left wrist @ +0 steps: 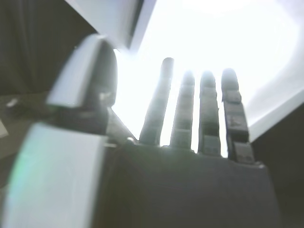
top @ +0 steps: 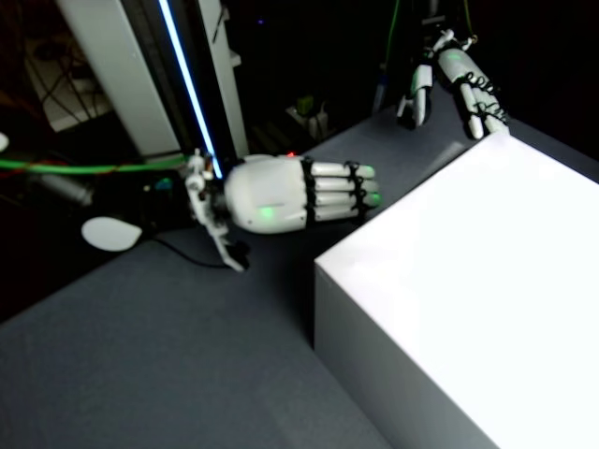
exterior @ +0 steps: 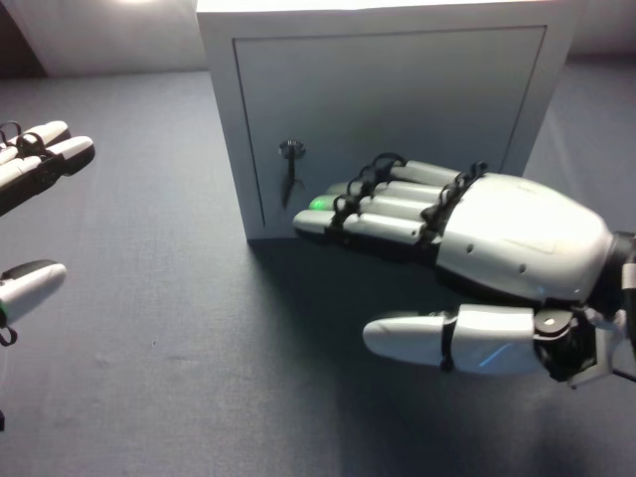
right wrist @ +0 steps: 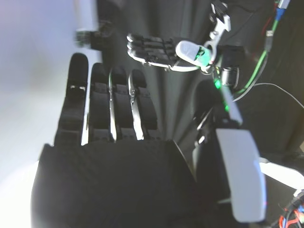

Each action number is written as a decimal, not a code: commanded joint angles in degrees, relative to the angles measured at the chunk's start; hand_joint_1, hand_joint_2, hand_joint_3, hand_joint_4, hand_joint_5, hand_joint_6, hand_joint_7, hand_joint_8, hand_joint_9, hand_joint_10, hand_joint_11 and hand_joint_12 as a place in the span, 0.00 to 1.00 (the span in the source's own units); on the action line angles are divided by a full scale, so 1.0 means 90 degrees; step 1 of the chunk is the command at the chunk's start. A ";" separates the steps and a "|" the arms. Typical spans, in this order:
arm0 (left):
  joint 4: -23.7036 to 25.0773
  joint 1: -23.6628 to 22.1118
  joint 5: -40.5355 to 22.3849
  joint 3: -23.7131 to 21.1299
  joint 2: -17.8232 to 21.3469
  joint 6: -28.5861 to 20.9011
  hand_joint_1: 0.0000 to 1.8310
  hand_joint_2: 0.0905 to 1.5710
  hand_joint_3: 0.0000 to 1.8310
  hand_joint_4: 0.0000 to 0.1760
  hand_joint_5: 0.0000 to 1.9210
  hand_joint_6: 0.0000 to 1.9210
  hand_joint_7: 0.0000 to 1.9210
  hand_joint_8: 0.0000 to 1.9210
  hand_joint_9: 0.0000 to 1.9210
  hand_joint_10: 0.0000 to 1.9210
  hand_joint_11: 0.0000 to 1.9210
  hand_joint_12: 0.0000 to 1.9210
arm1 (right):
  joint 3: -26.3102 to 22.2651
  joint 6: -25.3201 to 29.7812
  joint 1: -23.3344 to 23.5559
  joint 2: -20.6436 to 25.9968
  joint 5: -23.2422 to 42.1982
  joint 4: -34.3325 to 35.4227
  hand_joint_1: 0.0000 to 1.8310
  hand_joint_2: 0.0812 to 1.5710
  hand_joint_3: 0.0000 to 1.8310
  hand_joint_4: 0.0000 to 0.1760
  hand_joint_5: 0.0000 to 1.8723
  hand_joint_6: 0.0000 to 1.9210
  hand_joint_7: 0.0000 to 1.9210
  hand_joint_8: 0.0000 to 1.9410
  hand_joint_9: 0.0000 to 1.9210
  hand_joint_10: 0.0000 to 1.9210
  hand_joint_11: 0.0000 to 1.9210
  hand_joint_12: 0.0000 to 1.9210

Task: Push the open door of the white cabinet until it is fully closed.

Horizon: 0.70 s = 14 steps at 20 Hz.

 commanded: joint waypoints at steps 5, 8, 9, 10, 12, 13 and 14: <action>-0.0151 -0.0004 -0.0852 -0.0009 0.0055 -0.0022 0.39 0.93 0.00 0.00 0.07 0.00 0.00 0.00 0.00 0.00 0.00 0.06 | 0.0108 0.0018 0.0162 -0.0095 0.0657 0.0177 0.19 0.82 0.00 0.00 0.06 0.00 0.06 0.00 0.08 0.00 0.00 0.40; -0.0151 -0.0004 -0.0854 -0.0009 0.0054 -0.0021 0.39 0.92 0.00 0.00 0.07 0.00 0.01 0.00 0.00 0.00 0.00 0.05 | 0.0138 -0.0089 0.0165 -0.0104 0.0607 0.0326 0.15 0.84 0.00 0.00 0.01 0.00 0.00 0.00 0.00 0.00 0.00 0.25; -0.0151 -0.0004 -0.0857 -0.0011 0.0055 -0.0021 0.36 0.92 0.00 0.00 0.07 0.00 0.01 0.00 0.00 0.00 0.00 0.05 | 0.0150 -0.0132 0.0165 -0.0104 0.0584 0.0387 0.11 0.85 0.00 0.00 0.01 0.00 0.00 0.00 0.00 0.00 0.00 0.21; -0.0151 -0.0004 -0.0857 -0.0010 0.0053 -0.0021 0.36 0.93 0.00 0.00 0.07 0.00 0.01 0.00 0.00 0.00 0.00 0.01 | 0.0154 -0.0186 0.0165 -0.0104 0.0574 0.0442 0.10 0.85 0.00 0.00 0.01 0.00 0.00 0.00 0.00 0.00 0.00 0.20; -0.0151 -0.0004 -0.0860 -0.0010 0.0051 -0.0021 0.35 0.93 0.00 0.00 0.07 0.00 0.01 0.00 0.00 0.00 0.01 0.01 | 0.0163 -0.0322 0.0176 -0.0104 0.0546 0.0575 0.03 0.86 0.00 0.00 0.00 0.00 0.00 0.00 0.00 0.00 0.00 0.16; -0.0151 -0.0004 -0.0861 -0.0010 0.0050 -0.0021 0.35 0.93 0.00 0.00 0.07 0.00 0.01 0.00 0.00 0.00 0.01 0.01 | 0.0167 -0.0372 0.0181 -0.0104 0.0531 0.0621 0.09 0.85 0.00 0.00 0.00 0.00 0.00 0.00 0.00 0.00 0.00 0.15; -0.0151 -0.0004 -0.0865 -0.0011 0.0050 -0.0021 0.34 0.93 0.00 0.00 0.07 0.00 0.01 0.00 0.00 0.00 0.01 0.01 | 0.0171 -0.0429 0.0184 -0.0104 0.0519 0.0670 0.10 0.85 0.00 0.00 0.00 0.00 0.00 0.00 0.00 0.00 0.00 0.14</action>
